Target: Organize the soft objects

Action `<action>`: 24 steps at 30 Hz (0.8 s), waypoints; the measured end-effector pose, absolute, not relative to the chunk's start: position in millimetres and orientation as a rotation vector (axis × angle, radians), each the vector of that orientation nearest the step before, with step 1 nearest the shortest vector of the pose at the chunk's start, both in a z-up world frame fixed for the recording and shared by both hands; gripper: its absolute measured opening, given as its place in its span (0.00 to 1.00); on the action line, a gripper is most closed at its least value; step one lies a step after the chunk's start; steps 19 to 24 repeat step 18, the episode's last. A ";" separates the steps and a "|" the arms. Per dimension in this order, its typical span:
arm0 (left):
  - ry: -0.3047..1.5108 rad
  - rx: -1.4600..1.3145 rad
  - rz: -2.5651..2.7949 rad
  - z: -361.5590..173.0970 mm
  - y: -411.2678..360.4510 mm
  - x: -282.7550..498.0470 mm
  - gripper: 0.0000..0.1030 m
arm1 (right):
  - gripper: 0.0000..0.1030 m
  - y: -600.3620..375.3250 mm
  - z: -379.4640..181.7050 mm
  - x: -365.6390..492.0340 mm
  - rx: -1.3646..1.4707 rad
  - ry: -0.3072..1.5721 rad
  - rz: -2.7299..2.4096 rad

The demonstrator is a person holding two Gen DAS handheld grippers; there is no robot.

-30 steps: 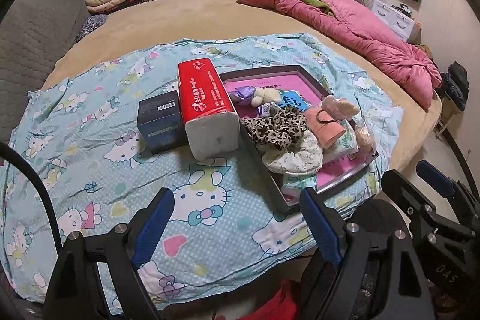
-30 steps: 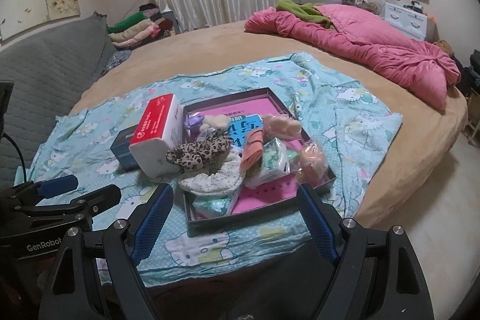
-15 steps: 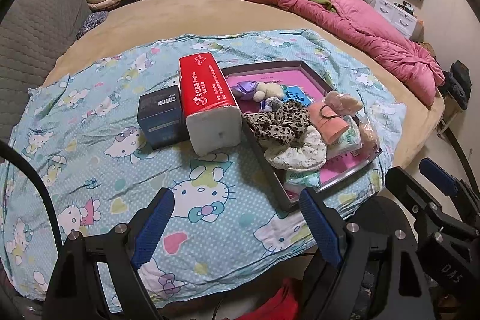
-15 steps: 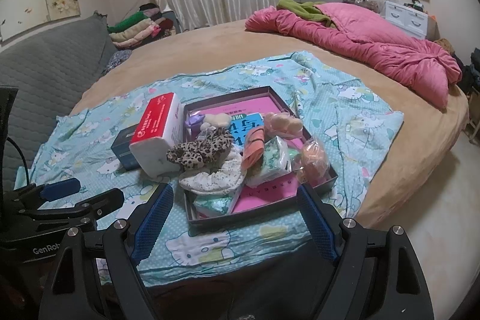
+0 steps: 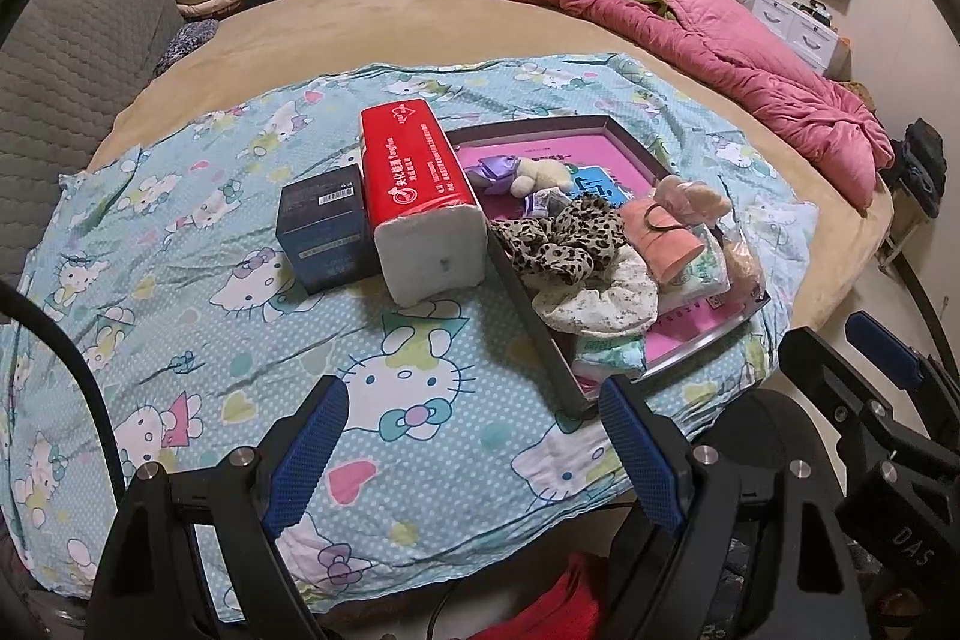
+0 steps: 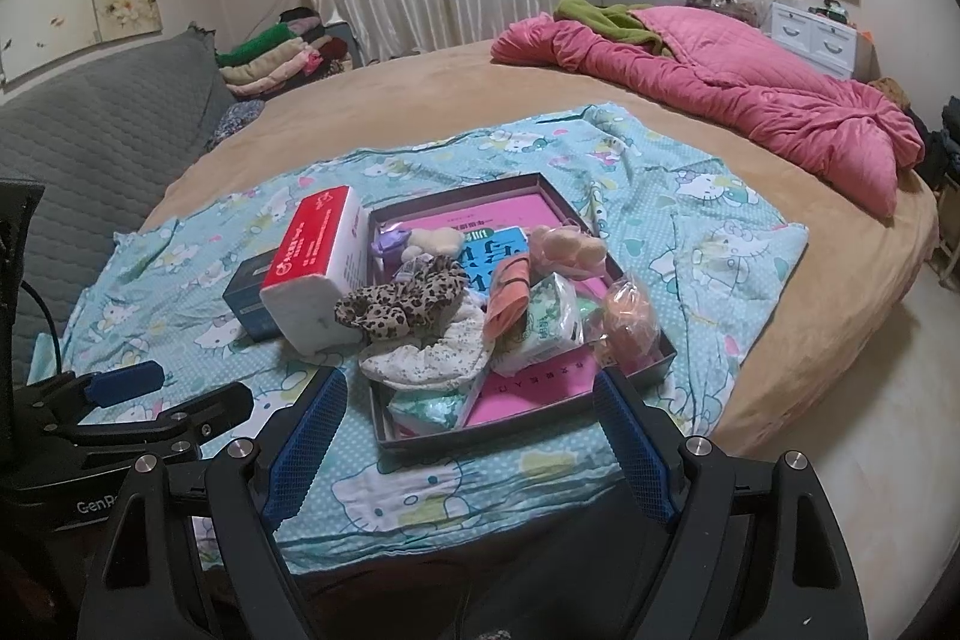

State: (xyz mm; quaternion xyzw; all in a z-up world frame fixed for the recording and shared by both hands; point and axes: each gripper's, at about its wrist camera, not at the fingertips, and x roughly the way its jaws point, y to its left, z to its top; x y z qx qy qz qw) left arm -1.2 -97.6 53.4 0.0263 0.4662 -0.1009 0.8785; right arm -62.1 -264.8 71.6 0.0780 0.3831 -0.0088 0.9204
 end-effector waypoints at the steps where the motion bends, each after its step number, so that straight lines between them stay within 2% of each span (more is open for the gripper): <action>1: 0.972 0.056 -0.210 53.2 -97.5 -1.3 0.83 | 0.83 -264.8 71.8 -62.4 0.160 0.786 -0.018; 24: 0.954 0.094 -0.189 51.1 -100.0 -2.2 0.83 | 0.83 -261.8 73.2 -62.7 0.160 0.782 -0.011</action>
